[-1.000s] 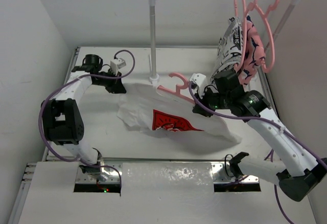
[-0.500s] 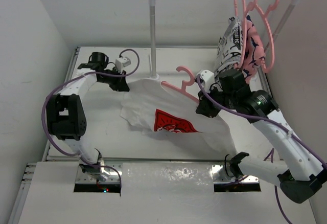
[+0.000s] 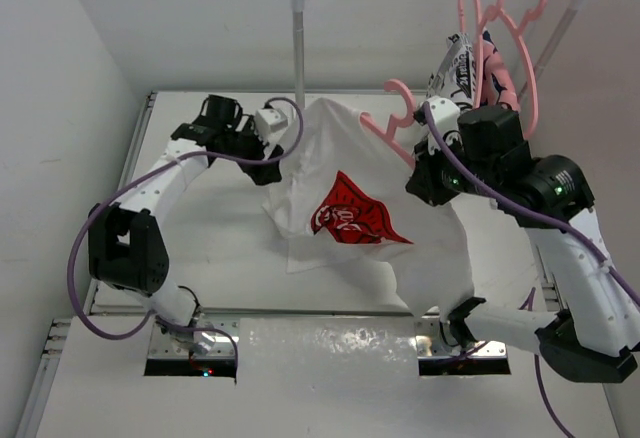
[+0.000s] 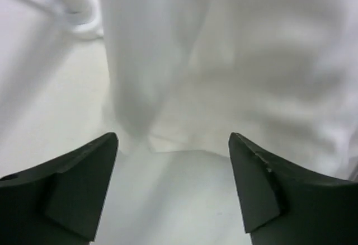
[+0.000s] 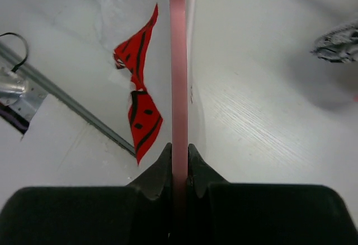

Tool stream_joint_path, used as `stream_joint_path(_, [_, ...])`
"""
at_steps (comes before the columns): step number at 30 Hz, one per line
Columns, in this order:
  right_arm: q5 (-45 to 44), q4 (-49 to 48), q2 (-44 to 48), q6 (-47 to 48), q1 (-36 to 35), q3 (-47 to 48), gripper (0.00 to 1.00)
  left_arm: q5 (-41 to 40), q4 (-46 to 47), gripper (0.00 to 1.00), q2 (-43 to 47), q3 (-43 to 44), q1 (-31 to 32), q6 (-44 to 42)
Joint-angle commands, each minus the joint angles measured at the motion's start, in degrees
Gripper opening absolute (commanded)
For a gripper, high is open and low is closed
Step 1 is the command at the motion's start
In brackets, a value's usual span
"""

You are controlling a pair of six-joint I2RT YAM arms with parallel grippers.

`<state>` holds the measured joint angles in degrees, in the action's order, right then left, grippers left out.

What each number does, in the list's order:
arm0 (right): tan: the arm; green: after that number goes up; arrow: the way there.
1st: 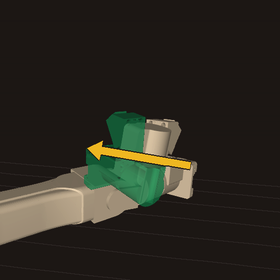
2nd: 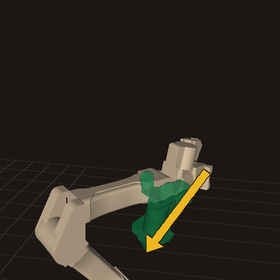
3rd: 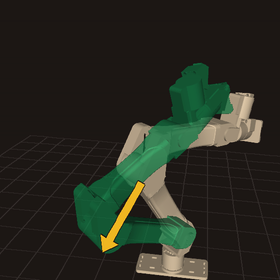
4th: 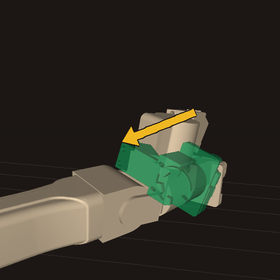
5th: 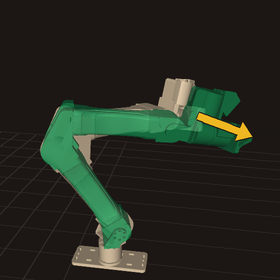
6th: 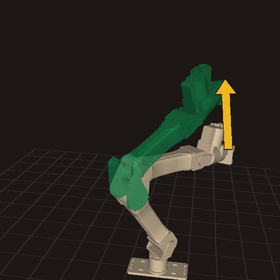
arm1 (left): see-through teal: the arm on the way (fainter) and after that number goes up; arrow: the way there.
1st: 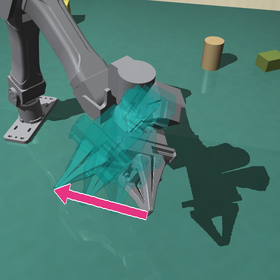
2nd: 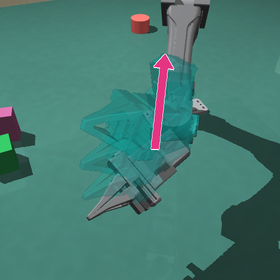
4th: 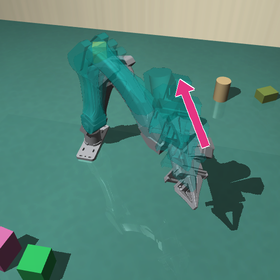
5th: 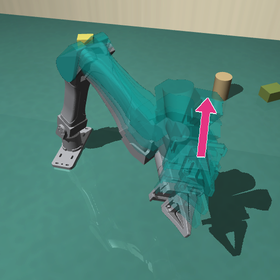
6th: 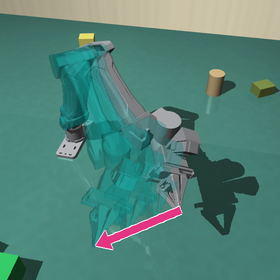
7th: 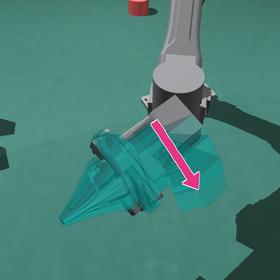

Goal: Place the t-shirt on the hanger
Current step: Place the T-shirt on the hanger, then place the hanger at the clothesline.

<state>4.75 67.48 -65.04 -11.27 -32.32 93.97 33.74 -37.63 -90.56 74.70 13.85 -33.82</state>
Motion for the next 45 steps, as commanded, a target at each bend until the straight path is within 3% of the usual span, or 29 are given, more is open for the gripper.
stream_joint_path(1, [-11.0, 5.3, -2.0, -4.1, 0.4, 5.7, 0.0, -0.6, -0.9, 0.81, -0.1, 6.7, -2.6, 1.6])
stream_joint_path(3, [-14.5, 8.6, -3.8, -4.5, 0.3, 10.5, 0.0, -1.7, -2.5, 1.0, 0.0, 9.5, -2.9, 0.7])
stream_joint_path(9, [-24.6, 14.7, -12.7, -4.6, 0.3, 27.6, 0.0, -3.3, -4.5, 1.0, 0.8, 12.1, -2.9, -0.8])
stream_joint_path(15, [-30.0, 4.1, -18.3, -0.2, 2.5, 29.0, 0.0, -6.2, -4.0, 1.0, 3.5, 9.1, -2.9, -1.2])
stream_joint_path(27, [-18.1, -14.4, -27.6, -4.8, 17.8, 32.7, 0.0, -8.6, 0.0, 1.0, 11.5, -0.9, -4.1, -1.0])
stream_joint_path(32, [-14.6, -21.7, -29.5, -4.9, 19.7, 31.8, 0.0, -8.4, 0.4, 1.0, 12.2, -3.1, -4.9, -1.4])
stream_joint_path(37, [-12.4, -22.1, -33.7, -7.7, 21.8, 33.6, 0.0, -8.2, 1.6, 1.0, 12.3, -6.5, -5.4, -1.8])
stream_joint_path(45, [-12.3, -24.0, -35.3, -9.2, 23.8, 28.7, 0.0, -7.7, 2.4, 1.0, 13.1, -9.7, -6.1, -1.5])
